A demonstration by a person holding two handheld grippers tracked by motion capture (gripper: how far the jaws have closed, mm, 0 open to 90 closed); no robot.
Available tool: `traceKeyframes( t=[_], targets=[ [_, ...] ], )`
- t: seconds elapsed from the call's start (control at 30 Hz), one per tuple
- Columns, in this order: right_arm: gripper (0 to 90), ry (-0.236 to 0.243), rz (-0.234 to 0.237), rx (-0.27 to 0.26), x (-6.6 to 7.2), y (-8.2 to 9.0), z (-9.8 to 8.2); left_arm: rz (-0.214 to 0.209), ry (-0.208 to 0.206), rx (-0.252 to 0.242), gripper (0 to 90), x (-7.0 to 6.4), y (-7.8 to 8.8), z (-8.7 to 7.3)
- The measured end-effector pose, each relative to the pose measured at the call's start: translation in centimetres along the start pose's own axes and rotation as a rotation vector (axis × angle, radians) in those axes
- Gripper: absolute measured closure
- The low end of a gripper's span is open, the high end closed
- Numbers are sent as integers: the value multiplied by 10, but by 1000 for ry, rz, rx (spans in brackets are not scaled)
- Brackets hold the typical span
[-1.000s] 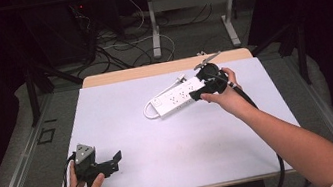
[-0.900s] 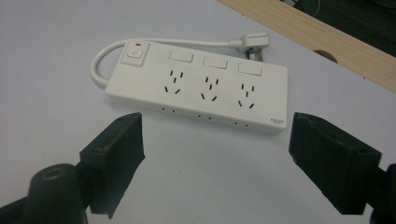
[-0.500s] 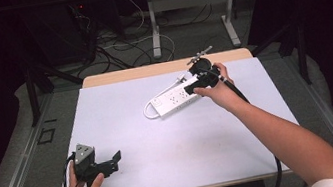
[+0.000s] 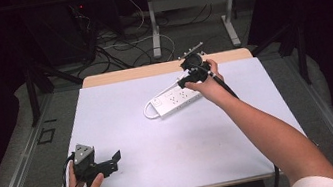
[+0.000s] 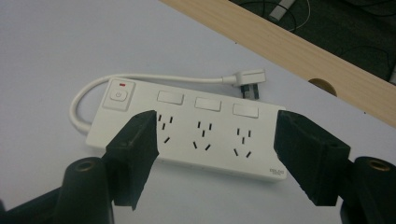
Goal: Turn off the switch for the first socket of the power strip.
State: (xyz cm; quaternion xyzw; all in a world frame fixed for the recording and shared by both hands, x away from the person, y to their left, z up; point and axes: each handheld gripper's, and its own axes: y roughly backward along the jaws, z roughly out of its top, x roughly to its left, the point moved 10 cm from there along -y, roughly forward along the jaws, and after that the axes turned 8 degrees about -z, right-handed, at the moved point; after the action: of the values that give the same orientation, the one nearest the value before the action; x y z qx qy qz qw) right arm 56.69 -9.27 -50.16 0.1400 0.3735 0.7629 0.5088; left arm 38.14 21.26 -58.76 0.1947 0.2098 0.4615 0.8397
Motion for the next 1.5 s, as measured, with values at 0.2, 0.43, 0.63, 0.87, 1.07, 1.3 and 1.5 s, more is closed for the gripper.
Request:
traceKeyframes(
  t=[0.2,0.43,0.63,0.87,1.07,1.3,1.5],
  targets=[
    [358,-33,6,8,0,-10,3,-1,1,-1,3,0,0,0],
    [403,-72,0,16,-4,-24,5,-1,-1,-2,3,0,0,0],
    [422,-96,-8,19,-7,-35,6,-2,-1,0,3,0,0,0],
    [442,-107,-14,23,-9,-43,6,-3,-2,-1,3,0,0,0],
    [475,-118,-19,42,-8,-51,3,-2,-2,-2,3,0,0,0],
    [537,-111,-12,32,-3,-60,3,-3,-2,-7,3,0,1,0],
    [599,-119,-1,45,1,-70,0,-4,-3,-3,3,0,1,0]
  ],
)
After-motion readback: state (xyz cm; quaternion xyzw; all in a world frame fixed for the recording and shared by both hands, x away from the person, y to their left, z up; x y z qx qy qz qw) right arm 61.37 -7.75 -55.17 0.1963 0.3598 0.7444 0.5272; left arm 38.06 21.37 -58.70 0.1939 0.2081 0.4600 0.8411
